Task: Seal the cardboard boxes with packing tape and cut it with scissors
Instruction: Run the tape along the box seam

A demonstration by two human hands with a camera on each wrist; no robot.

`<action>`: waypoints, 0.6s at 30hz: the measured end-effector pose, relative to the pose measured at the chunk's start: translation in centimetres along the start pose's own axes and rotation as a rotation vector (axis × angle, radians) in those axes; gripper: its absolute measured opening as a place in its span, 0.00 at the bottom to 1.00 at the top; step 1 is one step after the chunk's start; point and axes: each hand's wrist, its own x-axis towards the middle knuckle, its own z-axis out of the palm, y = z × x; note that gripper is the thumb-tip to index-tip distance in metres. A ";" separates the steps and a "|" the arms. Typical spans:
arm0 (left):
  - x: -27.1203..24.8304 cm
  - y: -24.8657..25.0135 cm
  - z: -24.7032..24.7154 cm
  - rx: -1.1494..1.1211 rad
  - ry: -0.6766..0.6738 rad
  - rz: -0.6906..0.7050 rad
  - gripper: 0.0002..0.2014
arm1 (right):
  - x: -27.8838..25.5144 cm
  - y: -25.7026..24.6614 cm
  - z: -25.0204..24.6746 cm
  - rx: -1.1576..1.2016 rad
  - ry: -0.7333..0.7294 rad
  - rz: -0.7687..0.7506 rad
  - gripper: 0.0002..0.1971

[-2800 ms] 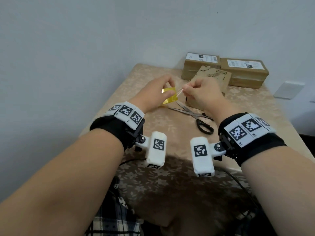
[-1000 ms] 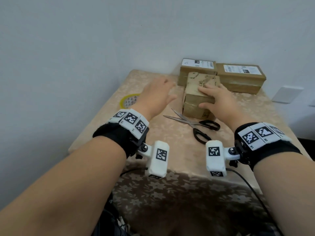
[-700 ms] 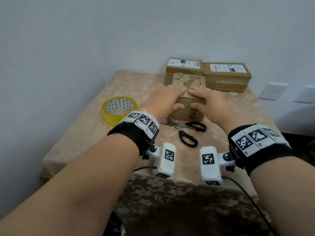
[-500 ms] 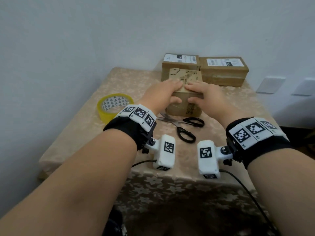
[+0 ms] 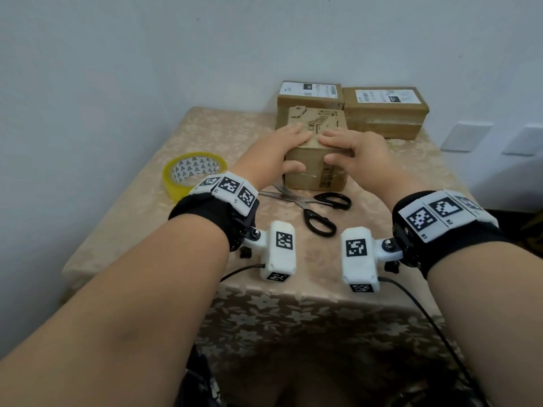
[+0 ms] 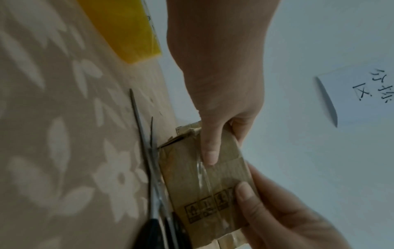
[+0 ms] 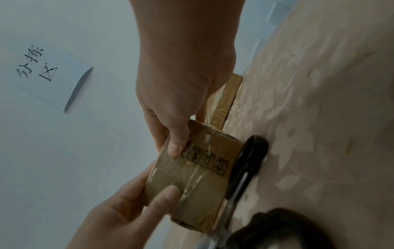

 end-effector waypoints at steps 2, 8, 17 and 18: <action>-0.2 0.1 -0.5 -0.061 0.016 -0.005 0.27 | -0.3 0.2 0.1 0.002 0.035 0.007 0.20; 0.1 2.3 -0.1 -0.014 0.170 0.042 0.14 | -0.8 0.4 0.8 -0.422 0.274 -0.008 0.18; -0.3 2.6 -1.2 -0.441 0.148 -0.110 0.13 | -0.9 -1.9 0.8 -0.528 -0.048 0.185 0.38; -0.3 2.6 -1.2 -0.420 0.144 -0.108 0.13 | -0.7 -2.1 0.8 -0.561 -0.038 0.190 0.37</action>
